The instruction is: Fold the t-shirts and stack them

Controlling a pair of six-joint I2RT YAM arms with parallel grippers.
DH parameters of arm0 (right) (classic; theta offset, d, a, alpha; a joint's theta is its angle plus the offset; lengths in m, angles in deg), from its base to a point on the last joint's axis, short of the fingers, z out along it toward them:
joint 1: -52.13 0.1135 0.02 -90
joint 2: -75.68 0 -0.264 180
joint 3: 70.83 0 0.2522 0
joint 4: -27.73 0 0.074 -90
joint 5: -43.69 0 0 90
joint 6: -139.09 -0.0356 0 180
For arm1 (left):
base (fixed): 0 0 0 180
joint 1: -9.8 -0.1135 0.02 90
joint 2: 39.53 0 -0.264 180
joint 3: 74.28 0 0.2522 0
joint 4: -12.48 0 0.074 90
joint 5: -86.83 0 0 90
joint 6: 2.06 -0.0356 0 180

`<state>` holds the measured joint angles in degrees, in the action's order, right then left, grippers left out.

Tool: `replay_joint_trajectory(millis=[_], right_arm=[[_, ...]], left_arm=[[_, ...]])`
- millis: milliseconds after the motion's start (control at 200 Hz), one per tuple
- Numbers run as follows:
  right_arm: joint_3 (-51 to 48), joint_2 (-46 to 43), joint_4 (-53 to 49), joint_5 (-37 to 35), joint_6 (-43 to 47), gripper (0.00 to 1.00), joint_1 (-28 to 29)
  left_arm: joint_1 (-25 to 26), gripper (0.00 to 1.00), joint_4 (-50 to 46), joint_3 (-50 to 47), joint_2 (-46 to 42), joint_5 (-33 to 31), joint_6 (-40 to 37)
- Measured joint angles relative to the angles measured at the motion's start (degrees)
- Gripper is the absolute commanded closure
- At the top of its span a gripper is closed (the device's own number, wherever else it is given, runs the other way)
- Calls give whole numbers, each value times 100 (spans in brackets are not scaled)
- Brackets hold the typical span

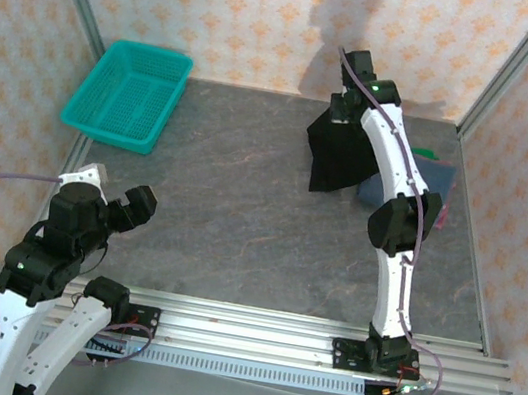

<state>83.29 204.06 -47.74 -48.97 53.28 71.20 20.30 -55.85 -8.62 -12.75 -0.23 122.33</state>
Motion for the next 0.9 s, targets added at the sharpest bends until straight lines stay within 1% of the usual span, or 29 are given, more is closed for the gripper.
replay_joint_trajectory(millis=[190,390,645,901], right_arm=[[236,-7,-251,48,-4,100,-42],[992,-146,-651,420,-302,100,-407],[1062,-717,-887,887,-719,100,-1021],[1060,-824,-1071,1294,-994,100,-1412]], left_arm=[[0,2,0,0,0,-2,-7],[0,2,0,-2,0,-44,-24],[0,2,4,-223,7,-44,-24],[0,2,26,-280,68,-44,-26]])
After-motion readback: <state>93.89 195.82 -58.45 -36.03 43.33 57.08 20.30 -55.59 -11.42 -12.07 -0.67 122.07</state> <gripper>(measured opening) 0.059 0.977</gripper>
